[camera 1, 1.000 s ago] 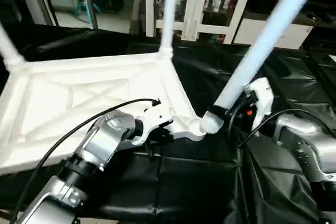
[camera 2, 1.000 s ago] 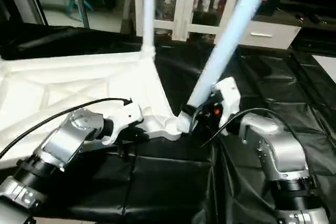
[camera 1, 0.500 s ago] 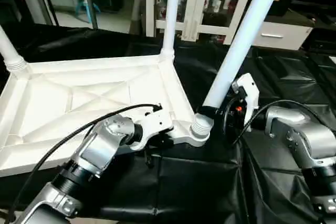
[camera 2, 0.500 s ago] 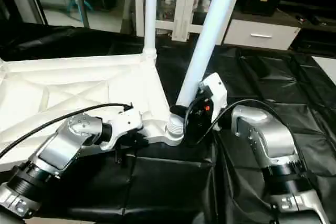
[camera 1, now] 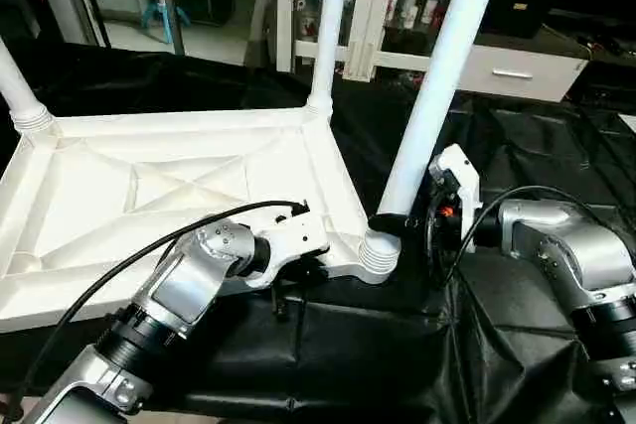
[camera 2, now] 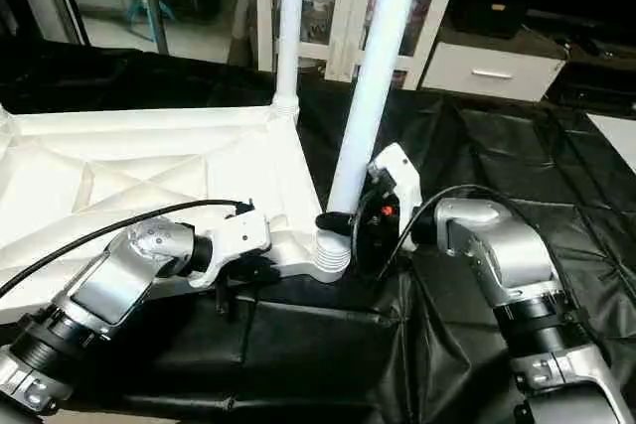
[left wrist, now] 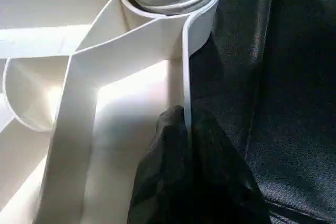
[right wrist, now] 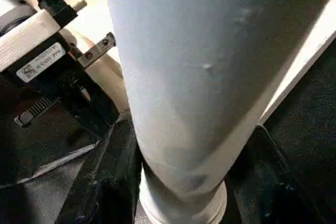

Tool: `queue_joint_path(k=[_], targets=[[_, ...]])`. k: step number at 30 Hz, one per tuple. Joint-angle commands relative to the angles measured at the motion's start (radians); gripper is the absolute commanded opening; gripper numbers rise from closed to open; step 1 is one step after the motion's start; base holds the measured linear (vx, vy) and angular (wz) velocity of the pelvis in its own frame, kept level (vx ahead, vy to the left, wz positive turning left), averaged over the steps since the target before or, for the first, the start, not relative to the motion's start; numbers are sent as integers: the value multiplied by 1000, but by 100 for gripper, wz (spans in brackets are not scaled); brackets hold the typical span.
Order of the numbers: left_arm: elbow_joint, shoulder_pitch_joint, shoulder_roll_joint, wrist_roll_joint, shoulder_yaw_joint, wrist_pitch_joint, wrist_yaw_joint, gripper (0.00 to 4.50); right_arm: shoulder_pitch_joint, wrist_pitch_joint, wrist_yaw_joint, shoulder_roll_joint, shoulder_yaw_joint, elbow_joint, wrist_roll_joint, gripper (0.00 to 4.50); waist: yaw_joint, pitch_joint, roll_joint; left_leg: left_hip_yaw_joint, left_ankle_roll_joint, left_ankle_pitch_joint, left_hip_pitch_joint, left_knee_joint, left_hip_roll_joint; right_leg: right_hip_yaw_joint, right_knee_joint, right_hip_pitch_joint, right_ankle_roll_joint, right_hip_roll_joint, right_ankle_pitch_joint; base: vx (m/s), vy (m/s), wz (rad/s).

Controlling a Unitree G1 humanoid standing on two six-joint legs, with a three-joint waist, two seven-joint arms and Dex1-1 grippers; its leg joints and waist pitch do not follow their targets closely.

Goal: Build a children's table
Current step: Insert table leg to table base

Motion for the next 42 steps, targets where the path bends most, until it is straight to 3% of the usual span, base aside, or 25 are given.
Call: queue_joint_path(k=[1, 14, 20, 26, 33, 39, 42], targets=[[4, 12, -3, 11, -49, -2, -15, 0, 8, 9, 11, -8, 35, 33, -21, 186, 1, -49, 2, -54, 12, -80, 16, -74, 115, 76, -69, 37, -228, -125, -8, 0, 0, 0], [1, 15, 1, 7, -51, -10, -11, 0, 28, -54, -59, 62, 8, 154, -54, 186, -1, -49, -1, -55, -13, -119, 18, -79, 117, 76, -73, 35, -224, -126, -35, 0, 0, 0], [10, 11, -9, 2, -43, -13, 4, 0, 101, -93, -112, 99, -45, 158, -43, 186, -2, -48, 1, -58, -34, -156, 20, -83, 118, 78, -78, 34, -215, -128, -60, 0, 0, 0], [22, 0, -25, -5, -31, -11, 20, 0, 173, -129, -147, 138, -95, 123, -17, 186, -2, -44, 3, -61, -53, -214, 26, -91, 121, 80, -89, 30, -191, -129, -148, 0, 0, 0], [26, -3, -34, -10, -27, -8, 30, 0, 245, -138, -173, 180, -158, 78, 32, 185, 2, -44, 2, -60, -43, -192, 23, -93, 121, 79, -86, 32, -192, -128, -101, 0, 0, 0], [26, -2, -35, -10, -24, -6, 32, 0, 293, -143, -164, 183, -163, 37, 48, 185, 4, -42, 5, -61, -47, -214, 24, -97, 122, 81, -94, 30, -178, -130, -150, 0, 0, 0], [25, -1, -34, -10, -22, -5, 34, 0, 336, -159, -142, 173, -143, 1, 42, 185, 10, -44, 4, -60, -42, -193, 24, -96, 122, 81, -92, 31, -172, -130, -123, 0, 0, 0]])
